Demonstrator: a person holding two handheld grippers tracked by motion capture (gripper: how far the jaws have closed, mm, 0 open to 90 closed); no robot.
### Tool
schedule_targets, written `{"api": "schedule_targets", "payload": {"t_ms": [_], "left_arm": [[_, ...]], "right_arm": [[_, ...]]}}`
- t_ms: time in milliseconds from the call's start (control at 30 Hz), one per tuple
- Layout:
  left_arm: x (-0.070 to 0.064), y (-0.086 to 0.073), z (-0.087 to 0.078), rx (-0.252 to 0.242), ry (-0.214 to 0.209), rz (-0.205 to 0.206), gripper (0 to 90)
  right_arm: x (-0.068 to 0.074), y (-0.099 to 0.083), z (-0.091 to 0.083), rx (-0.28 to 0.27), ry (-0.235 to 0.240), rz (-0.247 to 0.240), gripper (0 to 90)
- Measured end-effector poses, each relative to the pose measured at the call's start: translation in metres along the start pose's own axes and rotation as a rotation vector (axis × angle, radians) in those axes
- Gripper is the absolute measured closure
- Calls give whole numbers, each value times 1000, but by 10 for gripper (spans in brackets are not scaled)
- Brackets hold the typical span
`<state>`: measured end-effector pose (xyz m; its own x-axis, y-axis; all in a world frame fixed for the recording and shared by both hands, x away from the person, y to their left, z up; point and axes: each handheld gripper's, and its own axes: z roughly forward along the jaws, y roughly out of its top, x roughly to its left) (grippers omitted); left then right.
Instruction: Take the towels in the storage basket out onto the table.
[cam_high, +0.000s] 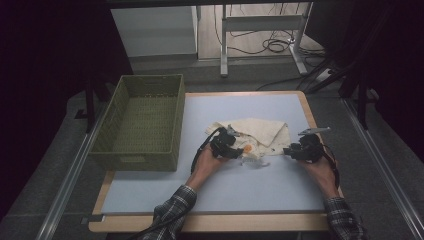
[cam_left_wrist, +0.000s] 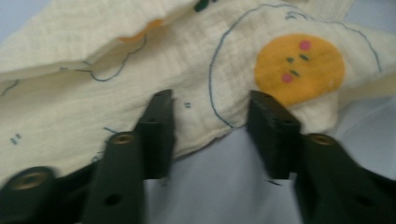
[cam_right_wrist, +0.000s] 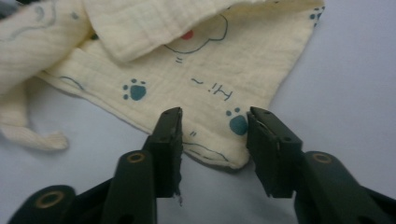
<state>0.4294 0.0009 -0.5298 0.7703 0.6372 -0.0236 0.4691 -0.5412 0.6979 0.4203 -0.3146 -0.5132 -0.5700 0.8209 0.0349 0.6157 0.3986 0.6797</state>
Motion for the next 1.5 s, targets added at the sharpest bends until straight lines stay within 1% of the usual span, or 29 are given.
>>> {"api": "schedule_targets", "payload": {"t_ms": [33, 67, 100, 133, 200, 367, 400, 433, 467, 567, 667, 733, 833, 867, 900, 933, 967, 1000, 1033, 1067, 1100, 1133, 1167, 1233, 1267, 1400, 1433, 1467, 1500], "left_arm": [[0, 0, 0, -2, -1, -7, 613], [0, 0, 0, -2, -1, -7, 698], [0, 0, 0, -5, 3, -12, 793], [0, -1, -1, -9, 16, -18, 865], [1, -2, -2, -9, 11, -24, 886], [13, -7, -19, -22, 46, -56, 887], [20, -10, -26, -20, 71, -70, 887], [20, -10, -26, -20, 71, -70, 887], [26, -13, -34, -17, 102, -83, 887], [38, -18, -38, 13, 140, -112, 876], [43, -22, -39, 27, 151, -132, 821], [43, -28, -45, 21, 154, -143, 681], [40, -30, -51, 8, 143, -150, 606], [33, -33, -57, -14, 111, -155, 593], [33, -33, -57, -14, 111, -155, 579], [22, -36, -62, -27, 78, -142, 566], [22, -36, -62, -27, 78, -142, 557], [7, -39, -65, -36, 33, -116, 553], [7, -39, -65, -36, 33, -116, 547], [-7, -44, -67, -40, -8, -94, 540], [-13, -46, -67, -43, -32, -85, 535], [-13, -46, -67, -43, -32, -85, 530], [-24, -51, -67, -50, -64, -76, 520], [-33, -55, -66, -55, -107, -69, 505], [-33, -55, -66, -55, -107, -69, 495], [-47, -58, -57, -30, -94, -21, 473], [-53, -58, -51, -3, -61, 7, 492], [-53, -58, -51, -3, -61, 7, 506], [-55, -57, -52, 5, -44, -18, 538]], "right_arm": [[2, 0, 0, 7, -38, -20, 655], [2, 0, 0, 7, -38, -20, 655], [3, 1, 0, 7, -36, -26, 808], [3, 1, 0, 10, -16, -22, 866], [4, 0, -1, 8, -11, -20, 893], [3, -4, -13, 2, -22, -21, 895], [0, -6, -21, 1, -30, -13, 895], [0, -6, -21, 1, -30, -13, 895], [-3, -9, -30, 1, -34, -9, 895], [-8, -15, -40, 3, -54, -1, 894], [-13, -21, -42, 15, -44, 17, 892], [-17, -28, -43, 16, -32, 41, 859], [-19, -30, -47, 0, -12, 57, 805], [-21, -32, -51, -21, 3, 74, 772], [-21, -32, -51, -21, 3, 74, 772], [-21, -32, -55, -29, 6, 75, 759], [-21, -32, -56, -32, 5, 73, 755], [-20, -32, -57, -30, 8, 72, 752], [-20, -32, -57, -30, 8, 72, 752], [-20, -32, -56, -32, 9, 64, 738], [-19, -32, -55, -34, -1, 60, 729], [-19, -32, -54, -30, -2, 63, 721], [-19, -32, -52, -33, -2, 63, 710], [-20, -32, -49, -38, -4, 64, 689], [-20, -32, -49, -38, -4, 64, 689], [-21, -32, -39, -25, -21, 60, 656], [-21, -33, -35, -5, -27, 60, 689], [-20, -35, -34, -10, -38, 56, 745], [-20, -35, -35, -9, -22, 60, 794]]}}
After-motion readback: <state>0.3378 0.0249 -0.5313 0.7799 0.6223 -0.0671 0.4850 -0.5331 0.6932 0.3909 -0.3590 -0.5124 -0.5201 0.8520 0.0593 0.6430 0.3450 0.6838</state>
